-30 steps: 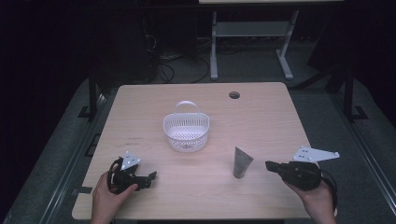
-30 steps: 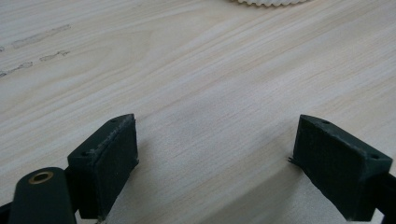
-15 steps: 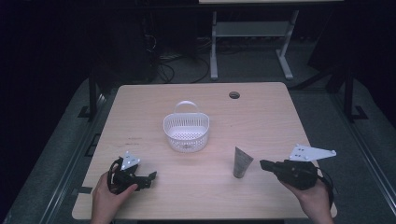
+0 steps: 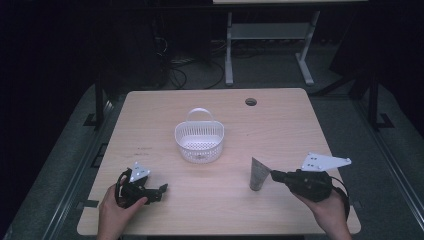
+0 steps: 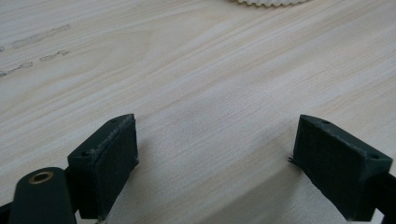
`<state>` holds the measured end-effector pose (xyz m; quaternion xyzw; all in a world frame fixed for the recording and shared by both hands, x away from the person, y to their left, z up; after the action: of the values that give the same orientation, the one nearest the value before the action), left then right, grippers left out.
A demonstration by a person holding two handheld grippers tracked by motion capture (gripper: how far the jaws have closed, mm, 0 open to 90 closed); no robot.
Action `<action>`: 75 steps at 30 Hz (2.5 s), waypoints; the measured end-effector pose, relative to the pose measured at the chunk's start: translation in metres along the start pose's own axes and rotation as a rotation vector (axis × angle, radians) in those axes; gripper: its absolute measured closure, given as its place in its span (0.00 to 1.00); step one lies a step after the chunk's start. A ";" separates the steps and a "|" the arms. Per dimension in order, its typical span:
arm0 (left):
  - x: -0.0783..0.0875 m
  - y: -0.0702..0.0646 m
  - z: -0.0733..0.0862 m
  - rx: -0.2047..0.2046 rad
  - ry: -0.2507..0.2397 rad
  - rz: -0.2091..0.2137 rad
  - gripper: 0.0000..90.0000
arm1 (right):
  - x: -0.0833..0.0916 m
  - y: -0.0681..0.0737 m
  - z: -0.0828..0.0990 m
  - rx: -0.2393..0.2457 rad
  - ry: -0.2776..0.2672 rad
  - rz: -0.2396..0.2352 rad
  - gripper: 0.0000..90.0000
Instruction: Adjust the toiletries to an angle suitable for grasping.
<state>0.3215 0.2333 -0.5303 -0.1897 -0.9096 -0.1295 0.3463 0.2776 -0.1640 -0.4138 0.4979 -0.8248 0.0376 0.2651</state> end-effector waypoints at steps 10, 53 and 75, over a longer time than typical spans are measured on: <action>0.000 0.000 0.000 0.000 0.000 0.000 0.14 | -0.003 -0.001 -0.002 0.001 0.004 0.003 1.00; 0.000 0.000 0.000 -0.001 -0.001 0.000 0.14 | 0.001 -0.029 -0.009 -0.017 -0.002 0.060 1.00; 0.000 0.000 0.000 -0.002 -0.001 0.000 0.14 | -0.005 -0.047 -0.014 -0.033 -0.001 0.076 1.00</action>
<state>0.3214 0.2333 -0.5303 -0.1902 -0.9096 -0.1301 0.3458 0.3242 -0.1792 -0.4140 0.4617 -0.8439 0.0336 0.2712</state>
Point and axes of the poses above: each handheld gripper's, and its own axes: x roughly backward along the jaws, z roughly out of its underside, y roughly to its left, the point moved 8 cm from there along -x, roughly forward along the jaws, and after that the axes turned 8 degrees about -z, right-handed, at the moved point
